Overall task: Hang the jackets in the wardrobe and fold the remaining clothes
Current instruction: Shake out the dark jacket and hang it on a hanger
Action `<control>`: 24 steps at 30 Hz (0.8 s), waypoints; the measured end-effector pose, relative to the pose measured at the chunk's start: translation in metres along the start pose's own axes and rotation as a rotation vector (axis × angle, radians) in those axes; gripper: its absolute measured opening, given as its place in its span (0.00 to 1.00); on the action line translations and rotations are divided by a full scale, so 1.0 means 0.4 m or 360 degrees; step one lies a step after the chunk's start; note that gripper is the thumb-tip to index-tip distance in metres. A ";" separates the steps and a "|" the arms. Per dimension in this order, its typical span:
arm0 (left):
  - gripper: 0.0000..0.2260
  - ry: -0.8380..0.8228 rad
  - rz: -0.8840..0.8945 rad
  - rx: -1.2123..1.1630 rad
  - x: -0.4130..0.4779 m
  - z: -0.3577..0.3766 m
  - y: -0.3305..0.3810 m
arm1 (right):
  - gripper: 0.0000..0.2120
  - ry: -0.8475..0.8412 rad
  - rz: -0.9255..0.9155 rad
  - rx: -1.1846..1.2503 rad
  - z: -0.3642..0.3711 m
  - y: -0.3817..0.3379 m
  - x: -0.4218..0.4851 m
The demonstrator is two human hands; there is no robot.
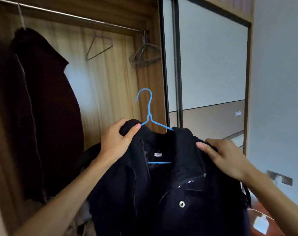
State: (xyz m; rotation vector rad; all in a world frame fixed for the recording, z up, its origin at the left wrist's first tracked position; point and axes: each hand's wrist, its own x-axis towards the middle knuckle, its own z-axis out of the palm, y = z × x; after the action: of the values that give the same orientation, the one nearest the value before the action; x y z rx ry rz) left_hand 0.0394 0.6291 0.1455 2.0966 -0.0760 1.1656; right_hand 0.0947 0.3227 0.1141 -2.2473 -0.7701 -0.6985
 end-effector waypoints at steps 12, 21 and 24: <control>0.34 -0.0036 -0.0030 0.0489 0.342 -0.052 -0.138 | 0.17 0.0099 0.0744 0.1466 0.128 -0.232 0.358; 0.43 -0.0282 -0.0256 -0.0259 0.463 -0.105 -0.151 | 0.38 0.0020 0.0637 0.1844 0.076 -0.210 0.571; 0.41 -0.0376 -0.0335 -0.0410 0.520 -0.090 -0.180 | 0.42 -0.0263 0.0652 0.1935 0.090 -0.188 0.599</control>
State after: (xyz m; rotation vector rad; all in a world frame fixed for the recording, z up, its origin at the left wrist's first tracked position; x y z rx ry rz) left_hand 0.1630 0.7626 0.2743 1.9494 -0.1070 0.7393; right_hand 0.2174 0.4736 0.2770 -1.2477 -0.5348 0.1780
